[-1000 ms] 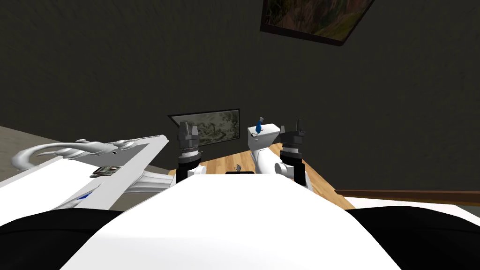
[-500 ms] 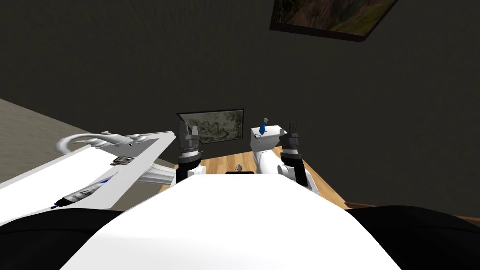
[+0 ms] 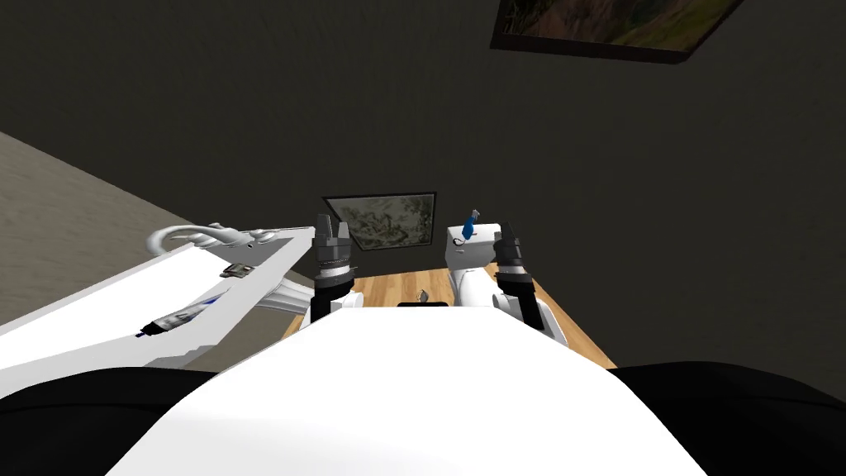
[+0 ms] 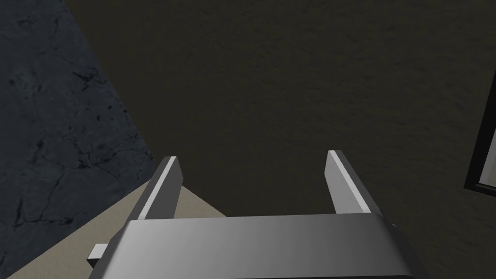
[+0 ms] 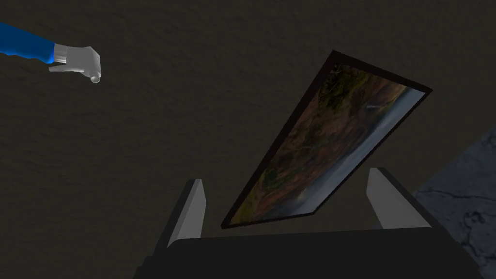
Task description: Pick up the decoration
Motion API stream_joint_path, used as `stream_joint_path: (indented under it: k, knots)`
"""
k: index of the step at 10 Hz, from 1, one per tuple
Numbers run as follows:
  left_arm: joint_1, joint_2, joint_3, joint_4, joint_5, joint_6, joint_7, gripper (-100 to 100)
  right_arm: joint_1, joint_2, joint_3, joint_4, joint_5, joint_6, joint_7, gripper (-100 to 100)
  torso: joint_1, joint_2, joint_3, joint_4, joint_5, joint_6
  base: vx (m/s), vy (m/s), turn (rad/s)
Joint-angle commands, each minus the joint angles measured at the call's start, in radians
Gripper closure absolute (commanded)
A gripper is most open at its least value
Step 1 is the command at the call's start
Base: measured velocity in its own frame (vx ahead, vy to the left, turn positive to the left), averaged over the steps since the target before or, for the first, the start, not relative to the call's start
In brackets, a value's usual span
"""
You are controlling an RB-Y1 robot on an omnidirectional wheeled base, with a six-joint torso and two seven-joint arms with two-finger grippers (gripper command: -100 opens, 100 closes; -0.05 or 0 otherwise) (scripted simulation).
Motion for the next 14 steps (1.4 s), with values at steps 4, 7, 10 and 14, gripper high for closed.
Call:
stream_joint_path:
  k: [4,7,10,14]
  knots:
    - [0.000,0.000,0.000,0.000,0.000,0.000,0.000,0,0.026,-0.018,-0.016,0.023,0.071,0.015,0.115,-100,0.000,0.000,0.000,0.000,0.000,0.000,0.006,-0.019,0.148]
    - [0.000,0.000,0.000,0.000,0.000,0.000,0.000,0,0.048,-0.031,-0.031,0.045,0.132,0.026,0.199,-100,0.000,0.000,0.000,0.000,0.000,0.001,0.002,-0.015,0.145]
    - [0.000,0.000,0.000,0.000,0.000,0.000,0.000,0,0.060,-0.038,-0.039,0.056,0.164,0.032,0.259,-100,0.000,0.000,0.000,0.000,0.000,0.000,0.003,-0.017,0.136]
    - [0.000,0.000,0.000,0.000,0.000,0.000,0.000,0,0.083,-0.052,-0.056,0.082,0.229,0.044,0.360,-100,0.000,0.000,0.000,0.000,0.000,0.000,0.004,-0.016,0.149]
